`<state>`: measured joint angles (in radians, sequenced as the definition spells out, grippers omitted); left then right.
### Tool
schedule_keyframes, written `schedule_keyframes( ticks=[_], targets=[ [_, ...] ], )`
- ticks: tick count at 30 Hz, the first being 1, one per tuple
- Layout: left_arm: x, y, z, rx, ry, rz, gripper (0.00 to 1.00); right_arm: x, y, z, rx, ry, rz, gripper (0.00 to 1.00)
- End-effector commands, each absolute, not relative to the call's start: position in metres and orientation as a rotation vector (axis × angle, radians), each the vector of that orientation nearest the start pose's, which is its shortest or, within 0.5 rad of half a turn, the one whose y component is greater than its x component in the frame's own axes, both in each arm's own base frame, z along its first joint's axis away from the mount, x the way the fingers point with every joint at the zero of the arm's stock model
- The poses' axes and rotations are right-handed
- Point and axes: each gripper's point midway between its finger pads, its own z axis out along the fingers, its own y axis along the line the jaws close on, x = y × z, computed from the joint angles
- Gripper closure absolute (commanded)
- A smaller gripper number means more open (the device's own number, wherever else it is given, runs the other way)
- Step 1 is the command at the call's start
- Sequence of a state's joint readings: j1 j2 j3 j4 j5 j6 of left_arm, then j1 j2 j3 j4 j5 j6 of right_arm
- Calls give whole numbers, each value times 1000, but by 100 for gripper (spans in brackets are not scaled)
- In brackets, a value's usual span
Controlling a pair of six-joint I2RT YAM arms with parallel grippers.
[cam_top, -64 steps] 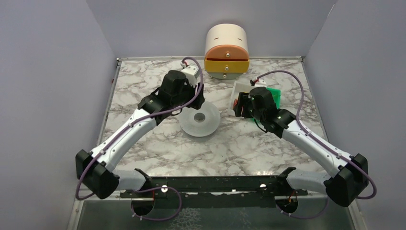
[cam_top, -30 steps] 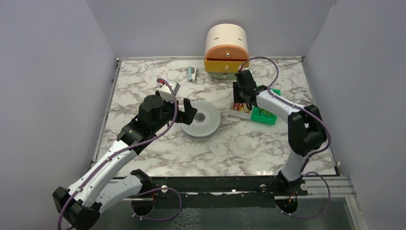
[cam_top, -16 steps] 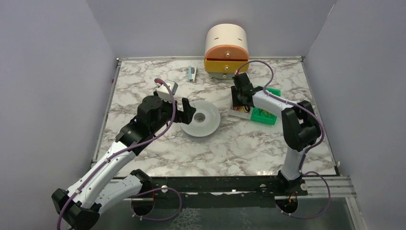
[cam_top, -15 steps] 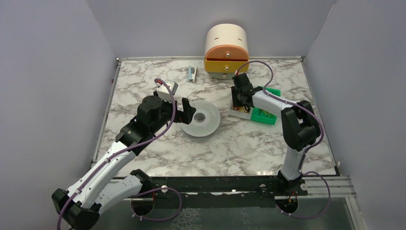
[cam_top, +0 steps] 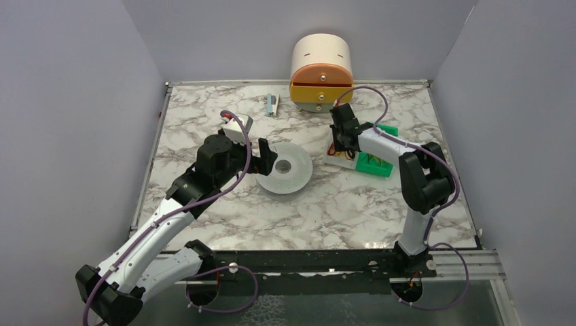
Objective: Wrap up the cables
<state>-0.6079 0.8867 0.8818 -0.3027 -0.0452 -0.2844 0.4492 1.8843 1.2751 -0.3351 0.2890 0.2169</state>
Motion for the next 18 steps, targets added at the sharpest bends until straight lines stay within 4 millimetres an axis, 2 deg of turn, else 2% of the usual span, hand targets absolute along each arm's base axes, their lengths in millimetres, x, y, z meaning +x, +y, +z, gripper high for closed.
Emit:
schedule_keyframes(
  ticks=[1, 9, 18],
  targets=[
    [269, -183, 257, 251, 1913, -542, 1, 431, 161, 96, -131, 2366, -20, 99],
    [272, -182, 252, 244, 1927, -529, 1, 423, 150, 140, -41, 2244, 5, 99],
    [275, -178, 245, 228, 1952, -511, 1, 410, 146, 170, 1, 2155, 67, 99]
  ],
)
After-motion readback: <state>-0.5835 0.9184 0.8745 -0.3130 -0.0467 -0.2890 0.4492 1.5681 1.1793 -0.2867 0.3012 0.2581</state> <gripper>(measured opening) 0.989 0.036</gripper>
